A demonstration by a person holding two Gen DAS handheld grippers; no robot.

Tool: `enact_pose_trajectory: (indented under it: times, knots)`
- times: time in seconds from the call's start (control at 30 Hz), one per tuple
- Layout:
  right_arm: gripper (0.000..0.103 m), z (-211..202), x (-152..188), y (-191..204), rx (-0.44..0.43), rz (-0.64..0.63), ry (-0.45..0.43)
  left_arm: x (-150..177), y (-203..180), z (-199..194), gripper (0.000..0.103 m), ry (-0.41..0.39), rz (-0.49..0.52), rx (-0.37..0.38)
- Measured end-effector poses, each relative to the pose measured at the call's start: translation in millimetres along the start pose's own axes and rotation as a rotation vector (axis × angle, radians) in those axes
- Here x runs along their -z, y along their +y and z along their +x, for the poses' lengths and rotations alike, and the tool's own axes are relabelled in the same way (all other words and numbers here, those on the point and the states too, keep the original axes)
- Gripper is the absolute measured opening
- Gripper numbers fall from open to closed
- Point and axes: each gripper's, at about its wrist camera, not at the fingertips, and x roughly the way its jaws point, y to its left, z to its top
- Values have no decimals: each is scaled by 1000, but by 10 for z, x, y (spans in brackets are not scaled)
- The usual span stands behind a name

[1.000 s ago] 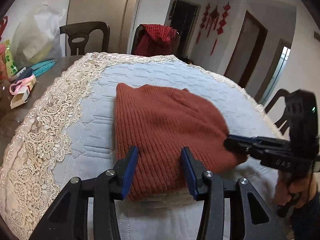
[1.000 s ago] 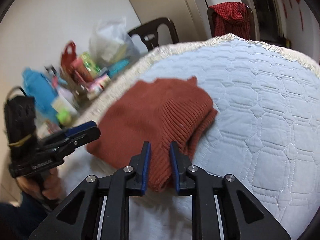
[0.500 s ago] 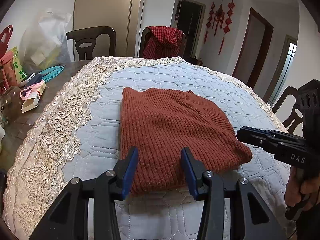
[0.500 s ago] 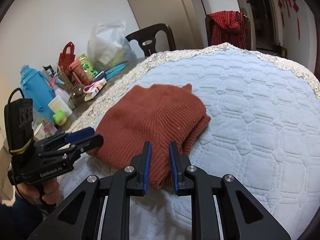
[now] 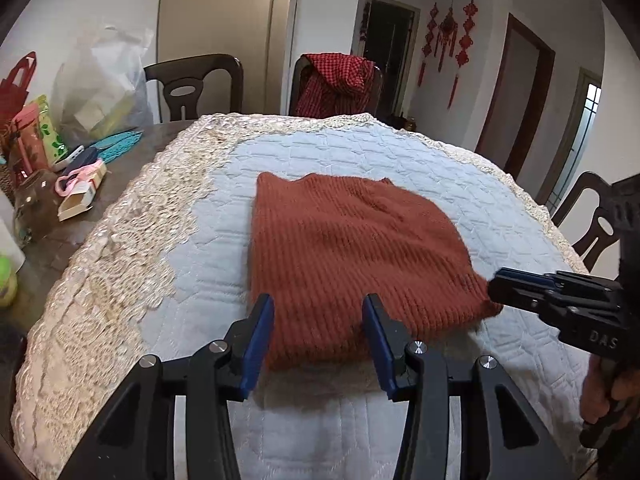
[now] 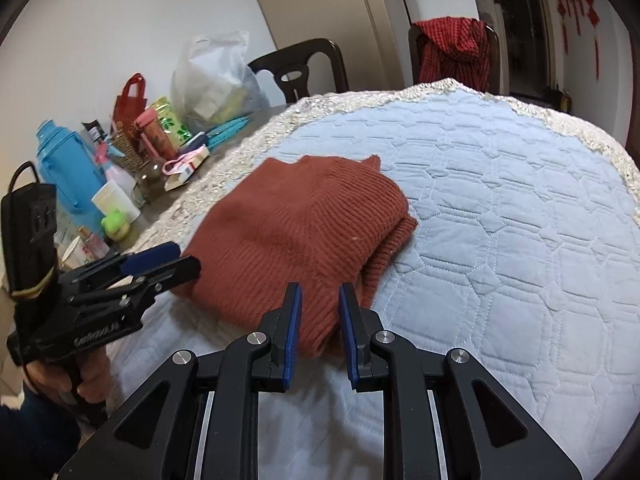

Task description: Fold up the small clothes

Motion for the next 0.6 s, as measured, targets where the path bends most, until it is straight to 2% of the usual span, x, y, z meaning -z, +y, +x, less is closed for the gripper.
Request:
enact_pose_trajectory:
  times: [0.13, 0.23, 0.3, 0.33, 0.43, 0.6]
  knots:
    - [20, -67, 139, 56, 29, -20, 23, 130, 15, -44, 51, 24, 3, -44]
    - [24, -46, 267, 97, 75, -51, 60, 255, 32, -18, 53, 55, 7, -74]
    - [37, -24, 339, 121, 96, -67, 79, 313, 47, 31, 53, 84, 5, -87]
    - [39, 5, 389, 121, 107, -75, 91, 340, 52, 56, 53, 97, 5, -96]
    - [40, 88, 461, 95, 140, -77, 121, 407, 56, 83, 54, 109, 6, -104]
    - [40, 92, 499, 120, 161, -104, 108, 421, 28, 78, 57, 111, 12, -113]
